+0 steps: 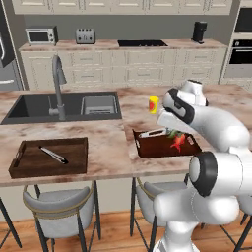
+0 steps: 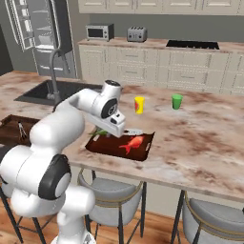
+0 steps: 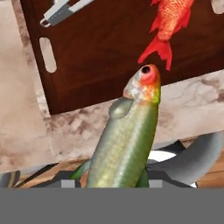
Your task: Gather the onion and avocado from the fridge and place them on a tray on the dining counter. Then gather the fishs from the fridge and place them on the other tray.
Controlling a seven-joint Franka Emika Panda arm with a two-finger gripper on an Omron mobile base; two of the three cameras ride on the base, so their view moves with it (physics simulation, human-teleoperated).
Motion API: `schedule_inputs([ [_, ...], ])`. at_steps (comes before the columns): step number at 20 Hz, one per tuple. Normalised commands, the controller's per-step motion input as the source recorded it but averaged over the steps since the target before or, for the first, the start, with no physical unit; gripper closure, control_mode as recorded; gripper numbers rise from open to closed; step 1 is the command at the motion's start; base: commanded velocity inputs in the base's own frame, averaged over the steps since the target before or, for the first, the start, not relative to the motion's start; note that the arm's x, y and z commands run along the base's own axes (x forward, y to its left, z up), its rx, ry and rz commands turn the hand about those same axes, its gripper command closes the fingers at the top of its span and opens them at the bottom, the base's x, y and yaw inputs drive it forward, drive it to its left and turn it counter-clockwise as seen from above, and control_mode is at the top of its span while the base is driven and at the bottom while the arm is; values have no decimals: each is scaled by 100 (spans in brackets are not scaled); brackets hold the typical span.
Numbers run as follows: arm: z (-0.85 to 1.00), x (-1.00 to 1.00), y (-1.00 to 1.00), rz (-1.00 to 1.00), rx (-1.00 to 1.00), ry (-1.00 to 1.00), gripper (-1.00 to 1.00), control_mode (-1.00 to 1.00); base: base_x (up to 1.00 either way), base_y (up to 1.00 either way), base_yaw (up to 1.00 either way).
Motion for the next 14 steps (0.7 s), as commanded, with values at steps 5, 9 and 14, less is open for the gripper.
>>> schedule_inputs([
  [5, -45, 62, 0, 3, 0, 0, 100, -100, 0, 0, 0],
  [9, -44, 58, 0, 2, 0, 0, 100, -100, 0, 0, 0],
  [14, -44, 52, 0, 2, 0, 0, 100, -100, 0, 0, 0],
])
